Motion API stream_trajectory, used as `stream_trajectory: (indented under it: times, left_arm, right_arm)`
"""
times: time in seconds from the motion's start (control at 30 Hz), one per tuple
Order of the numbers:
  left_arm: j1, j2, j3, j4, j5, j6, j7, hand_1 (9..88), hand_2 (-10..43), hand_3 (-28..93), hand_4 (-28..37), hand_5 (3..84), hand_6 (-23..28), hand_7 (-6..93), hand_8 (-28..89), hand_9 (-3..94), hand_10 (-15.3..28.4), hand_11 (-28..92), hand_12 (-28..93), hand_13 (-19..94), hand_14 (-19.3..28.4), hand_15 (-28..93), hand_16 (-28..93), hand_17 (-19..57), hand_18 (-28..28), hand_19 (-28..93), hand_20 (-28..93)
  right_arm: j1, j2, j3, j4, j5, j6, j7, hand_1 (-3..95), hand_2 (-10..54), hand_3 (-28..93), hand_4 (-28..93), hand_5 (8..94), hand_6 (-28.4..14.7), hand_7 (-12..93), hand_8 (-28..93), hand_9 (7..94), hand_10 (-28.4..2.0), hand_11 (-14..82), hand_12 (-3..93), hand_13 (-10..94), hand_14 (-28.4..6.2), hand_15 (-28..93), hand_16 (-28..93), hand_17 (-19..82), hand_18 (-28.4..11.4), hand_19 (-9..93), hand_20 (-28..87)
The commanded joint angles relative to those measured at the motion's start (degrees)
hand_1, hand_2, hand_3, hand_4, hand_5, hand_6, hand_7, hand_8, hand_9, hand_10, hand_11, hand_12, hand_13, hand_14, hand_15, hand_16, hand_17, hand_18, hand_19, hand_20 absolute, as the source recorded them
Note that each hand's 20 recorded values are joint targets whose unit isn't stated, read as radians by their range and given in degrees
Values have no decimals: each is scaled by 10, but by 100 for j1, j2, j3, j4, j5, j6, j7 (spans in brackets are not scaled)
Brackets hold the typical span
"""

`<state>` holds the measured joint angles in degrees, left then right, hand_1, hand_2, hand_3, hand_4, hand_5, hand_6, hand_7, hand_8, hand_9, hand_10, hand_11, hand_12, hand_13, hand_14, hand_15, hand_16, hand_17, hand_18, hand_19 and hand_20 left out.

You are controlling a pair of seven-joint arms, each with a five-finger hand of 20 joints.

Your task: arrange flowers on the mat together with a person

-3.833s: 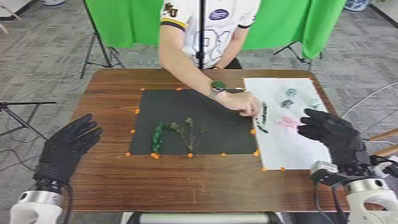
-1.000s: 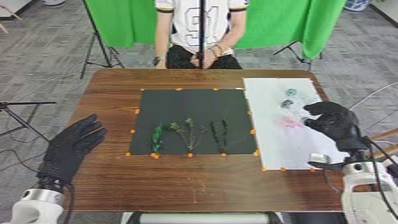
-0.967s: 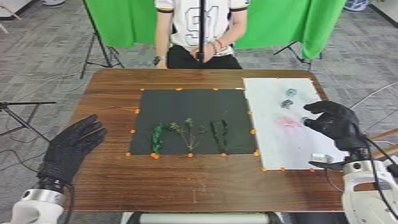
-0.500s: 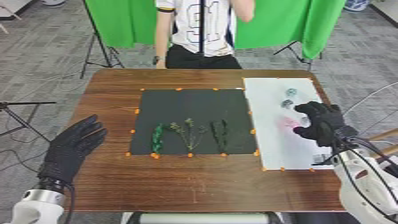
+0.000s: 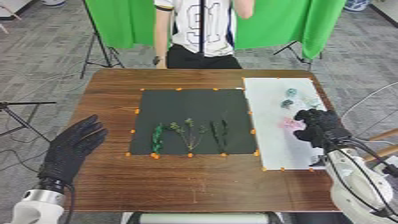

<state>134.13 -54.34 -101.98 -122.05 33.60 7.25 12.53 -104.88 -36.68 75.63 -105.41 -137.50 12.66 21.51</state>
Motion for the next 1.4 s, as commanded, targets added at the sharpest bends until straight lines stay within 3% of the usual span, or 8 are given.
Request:
stream_trajectory:
  times: [0.03,0.17,0.3,0.47,0.7,0.97,1.17,1.4]
  left_arm:
    - [67,3,29,0,-14,38,-1,286,14,728,-194,406,59,181,-92,341,141,278,125,275,159,378,-19,-71,206,481,97]
    - [40,3,45,10,-16,24,-15,286,14,728,-195,406,60,181,-92,341,142,277,125,275,160,378,-19,-70,206,482,97]
    - [45,11,42,6,-25,35,-2,286,14,728,-195,406,60,181,-92,341,141,277,125,275,160,377,-19,-71,206,481,97]
    - [80,65,-39,-12,-41,52,17,286,15,728,-195,407,60,182,-92,341,142,277,125,275,160,378,-19,-71,206,482,97]
    - [188,205,-310,-64,-54,82,3,285,16,727,-196,408,60,181,-92,342,142,276,125,275,160,377,-19,-71,206,481,97]
    - [402,430,-690,-122,-68,122,-122,285,17,727,-195,407,60,181,-92,341,141,277,125,275,161,375,-19,-71,206,481,97]
    - [380,499,-671,-105,-81,186,-117,285,17,726,-195,408,60,180,-92,341,141,276,125,275,161,376,-18,-71,206,481,97]
    - [318,586,-559,-90,-93,235,-64,285,17,727,-196,407,60,180,-92,341,143,275,125,275,161,377,-18,-71,206,481,97]
  right_arm:
    - [350,121,-445,291,-149,370,54,333,-95,883,-283,444,17,416,-193,440,-96,463,296,424,-69,690,205,188,-160,646,392]
    - [537,105,-667,416,-161,387,96,365,-95,873,-283,485,33,440,-201,485,-94,487,304,464,-63,696,216,204,-156,655,396]
    - [709,91,-928,610,-187,867,156,449,-95,793,-282,554,51,505,-52,636,-64,354,488,552,-48,638,341,230,-151,661,406]
    - [811,57,-1014,625,-215,1126,139,503,-95,794,-283,673,54,497,-22,751,-53,327,537,638,-49,647,393,275,-151,694,424]
    - [1436,-8,-1440,536,-265,1507,176,495,-95,815,-283,688,51,501,-33,769,-58,329,543,647,-49,657,399,280,-154,704,433]
    - [3545,-378,-3112,602,-7,2200,-437,492,-95,824,-283,695,48,499,-34,772,-56,330,545,647,-51,661,402,281,-155,707,438]
    - [5291,-1216,-4771,1121,368,2162,-1256,491,-95,825,-283,691,49,501,-37,769,-59,329,546,646,-51,659,405,279,-155,705,439]
    - [6395,-2187,-6167,1513,610,2046,-1898,491,-95,822,-283,689,51,506,-40,769,-58,327,544,647,-49,659,403,279,-153,702,438]
